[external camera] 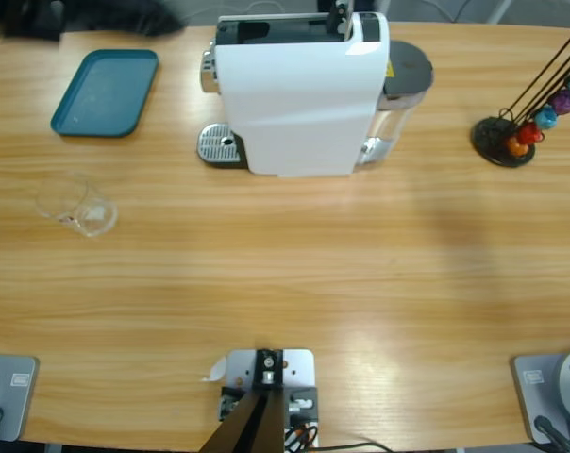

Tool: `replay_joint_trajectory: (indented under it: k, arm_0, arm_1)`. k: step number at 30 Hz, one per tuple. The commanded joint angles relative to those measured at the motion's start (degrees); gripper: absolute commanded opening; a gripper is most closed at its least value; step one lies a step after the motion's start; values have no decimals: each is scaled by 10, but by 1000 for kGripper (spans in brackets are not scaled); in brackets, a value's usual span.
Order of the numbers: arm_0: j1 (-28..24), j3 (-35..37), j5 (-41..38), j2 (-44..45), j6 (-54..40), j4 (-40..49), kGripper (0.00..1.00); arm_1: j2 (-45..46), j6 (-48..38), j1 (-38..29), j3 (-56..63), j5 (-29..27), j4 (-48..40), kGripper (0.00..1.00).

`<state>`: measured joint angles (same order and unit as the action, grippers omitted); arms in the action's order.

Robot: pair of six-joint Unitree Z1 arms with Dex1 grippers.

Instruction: Pour coffee

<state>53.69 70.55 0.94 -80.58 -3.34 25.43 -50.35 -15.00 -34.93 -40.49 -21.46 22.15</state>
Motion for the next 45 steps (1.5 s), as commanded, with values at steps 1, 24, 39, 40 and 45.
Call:
replay_joint_trajectory:
  k: [1, 24, 39, 40, 45]
  arm_0:
    - [3, -145, 32, 104, -41, 39, 1000]
    - [-11, -187, 16, 97, -19, 15, 1000]
    - [-9, -175, 15, 84, -22, 15, 1000]
    - [-9, -174, 15, 84, -22, 15, 1000]
    - [-9, -176, 15, 84, -20, 15, 1000]
  arm_1:
    - [-116, 30, 139, 67, 13, -90, 842]
    - [-215, 23, 252, 135, 70, -324, 470]
    - [-235, 27, 267, 136, 77, -346, 307]
    - [-235, 28, 267, 137, 75, -346, 225]
    - [-233, 30, 268, 138, 72, -346, 183]
